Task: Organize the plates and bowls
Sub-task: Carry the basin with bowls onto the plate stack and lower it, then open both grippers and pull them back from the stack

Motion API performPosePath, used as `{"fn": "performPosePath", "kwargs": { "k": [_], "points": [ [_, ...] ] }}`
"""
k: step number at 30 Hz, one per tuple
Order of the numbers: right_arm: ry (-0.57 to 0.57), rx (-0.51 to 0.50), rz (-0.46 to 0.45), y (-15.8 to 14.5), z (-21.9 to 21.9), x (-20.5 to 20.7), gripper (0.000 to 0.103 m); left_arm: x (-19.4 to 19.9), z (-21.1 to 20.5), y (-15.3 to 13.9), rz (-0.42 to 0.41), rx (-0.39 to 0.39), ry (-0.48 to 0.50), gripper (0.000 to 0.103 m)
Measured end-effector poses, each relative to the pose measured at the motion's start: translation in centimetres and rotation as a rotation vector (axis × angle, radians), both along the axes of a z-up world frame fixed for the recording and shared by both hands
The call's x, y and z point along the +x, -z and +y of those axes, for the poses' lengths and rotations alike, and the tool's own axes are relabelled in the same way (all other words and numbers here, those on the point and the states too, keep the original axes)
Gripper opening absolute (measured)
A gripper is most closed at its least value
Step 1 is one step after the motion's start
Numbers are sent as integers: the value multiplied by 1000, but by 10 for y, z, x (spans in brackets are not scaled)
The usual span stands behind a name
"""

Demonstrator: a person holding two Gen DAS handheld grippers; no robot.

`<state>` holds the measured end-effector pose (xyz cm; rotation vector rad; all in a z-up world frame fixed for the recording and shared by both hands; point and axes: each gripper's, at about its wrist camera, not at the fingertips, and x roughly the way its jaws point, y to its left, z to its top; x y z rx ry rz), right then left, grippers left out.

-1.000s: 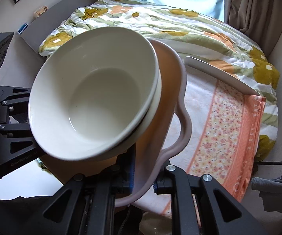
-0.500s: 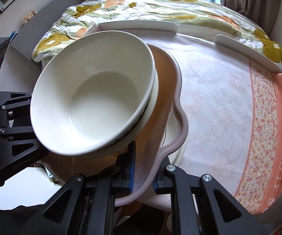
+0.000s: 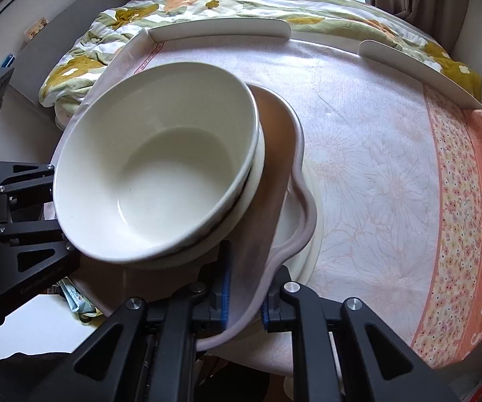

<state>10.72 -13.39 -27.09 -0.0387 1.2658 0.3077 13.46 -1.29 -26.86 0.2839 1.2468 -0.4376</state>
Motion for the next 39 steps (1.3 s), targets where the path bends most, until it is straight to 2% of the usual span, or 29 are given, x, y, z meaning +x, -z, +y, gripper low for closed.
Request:
{"fn": "performPosePath", "kwargs": {
  "k": [9,17,24,27,29,33,39],
  "points": [
    [22,18,-22,1,-3,-5,13,-8,4,2,-42,-15,-61,12],
    [64,55,2,-7,-11,-6,13,-8,4,-1,9,0,-84,14],
    [74,56,4,-10,-9,-9,13,-6,8,-10,14,0,-105,14],
    [76,54,0,-13,-10,-11,13,-8,7,-13,1,23,-104,16],
    [76,55,-5,-14,-10,-12,13,-10,8,-19,-20,39,-99,19],
    [90,49,-13,-20,-11,-15,13,-17,12,-34,-32,23,-94,28],
    [126,49,-58,-46,-19,-31,13,-35,22,-62,-69,-14,-105,31]
  ]
}}
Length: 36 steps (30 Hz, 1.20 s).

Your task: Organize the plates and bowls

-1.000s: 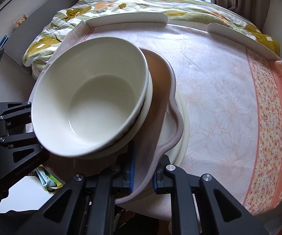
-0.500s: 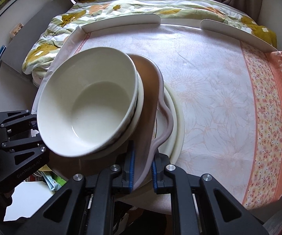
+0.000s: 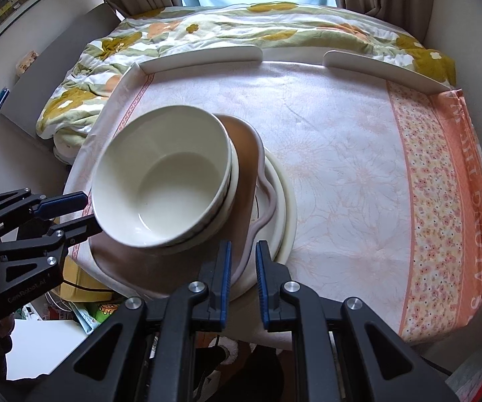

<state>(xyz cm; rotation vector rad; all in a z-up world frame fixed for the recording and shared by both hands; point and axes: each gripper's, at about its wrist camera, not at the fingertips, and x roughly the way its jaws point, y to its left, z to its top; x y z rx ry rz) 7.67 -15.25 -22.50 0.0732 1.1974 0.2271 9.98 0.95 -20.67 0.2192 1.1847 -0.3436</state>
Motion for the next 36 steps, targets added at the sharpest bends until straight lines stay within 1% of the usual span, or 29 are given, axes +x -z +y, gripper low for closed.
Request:
{"fn": "performPosePath", "kwargs": {
  "k": [2,4,5,6,7,8,9,10,12,13,14,15,16,17,18,19,22,24,26,29,32,36],
  "points": [
    [10,3,-32,-13,-2,-8,13,-10,3,-13,-33,-18,-7,32],
    [11,4,-70,-25,-2,-18,13,-23,2,-28,-69,-38,-15,35],
    [10,6,-89,-31,-2,-23,13,-30,2,-35,-91,-50,-23,40],
    [10,7,-109,-38,-2,-28,13,-38,1,-42,-114,-64,-31,46],
    [12,7,-130,-45,-2,-34,13,-46,1,-51,-138,-82,-39,50],
    [14,10,-149,-52,-4,-40,13,-54,1,-61,-165,-101,-49,56],
    [17,11,-167,-59,-5,-46,13,-61,1,-71,-196,-116,-59,61],
    [23,5,-190,-68,-7,-53,13,-69,1,-81,-226,-128,-71,64],
    [22,-12,-228,-85,-9,-65,13,-84,1,-102,-293,-145,-90,75],
    [17,-17,-251,-95,-11,-70,18,-91,1,-114,-331,-152,-99,78],
    [15,-20,-277,-105,-12,-77,23,-99,0,-126,-374,-160,-107,82],
    [15,-20,-312,-117,-14,-84,40,-105,0,-138,-418,-168,-117,90],
    [17,-17,-350,-129,-17,-90,64,-112,1,-150,-462,-176,-129,93],
    [24,-15,-390,-142,-21,-96,76,-118,0,-161,-504,-187,-139,100],
    [36,-16,-426,-154,-25,-102,95,-125,0,-173,-553,-198,-148,103],
    [54,-19,-464,-167,-28,-107,101,-131,0,-185,-601,-208,-151,103],
    [101,-39,-553,-199,-36,-120,101,-146,-1,-214,-717,-213,-168,103],
    [133,-59,-610,-214,-38,-128,101,-151,-1,-226,-754,-223,-192,103],
    [170,-81,-663,-225,-40,-137,101,-153,-1,-232,-767,-234,-215,103],
    [193,-97,-703,-231,-43,-143,101,-153,-1,-233,-772,-246,-233,103],
    [199,-114,-721,-230,-42,-144,101,-153,-1,-231,-768,-252,-226,103],
    [225,-96,-730,-226,-45,-141,101,-152,-2,-225,-781,-238,-227,103]
  ]
}}
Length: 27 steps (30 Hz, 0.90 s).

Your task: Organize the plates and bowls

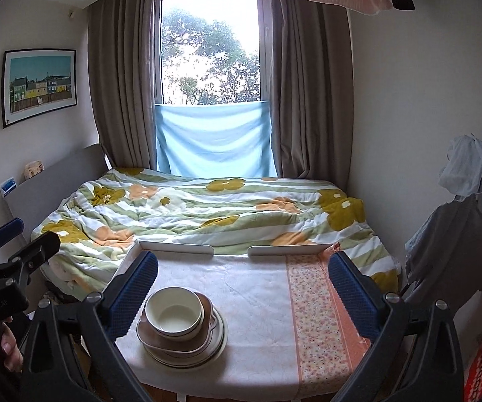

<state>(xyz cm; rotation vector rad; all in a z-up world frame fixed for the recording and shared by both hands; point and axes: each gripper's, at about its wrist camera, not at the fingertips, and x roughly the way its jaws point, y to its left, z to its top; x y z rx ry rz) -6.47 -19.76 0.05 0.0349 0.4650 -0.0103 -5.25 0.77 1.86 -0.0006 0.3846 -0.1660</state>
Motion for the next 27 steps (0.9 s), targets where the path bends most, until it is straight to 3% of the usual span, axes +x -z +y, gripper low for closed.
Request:
{"fn": "performPosePath", "kwargs": {
  "k": [27],
  "points": [
    [25,-6,-24,2,-4,7,101,1,-3,2,-25,30,-18,103]
  ]
}}
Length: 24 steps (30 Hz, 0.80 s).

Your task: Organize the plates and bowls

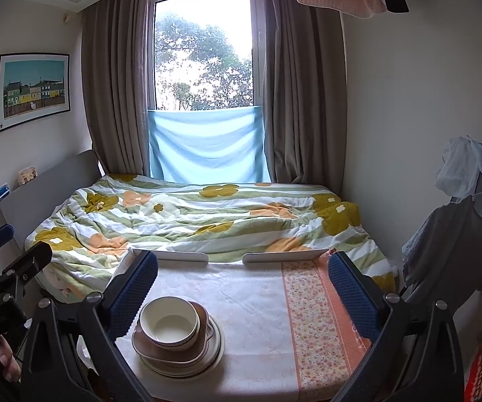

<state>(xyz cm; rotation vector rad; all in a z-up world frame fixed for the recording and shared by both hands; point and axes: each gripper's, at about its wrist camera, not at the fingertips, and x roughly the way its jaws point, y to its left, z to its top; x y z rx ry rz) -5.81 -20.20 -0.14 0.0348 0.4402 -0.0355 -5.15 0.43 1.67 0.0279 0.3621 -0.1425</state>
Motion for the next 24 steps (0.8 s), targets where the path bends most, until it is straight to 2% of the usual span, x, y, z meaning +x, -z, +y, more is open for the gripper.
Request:
{"fn": "performPosePath", "kwargs": {
  "k": [24],
  "points": [
    [3,4,-3,0,-1,0,101,0,0,1,-2,0,1,103]
  ]
}}
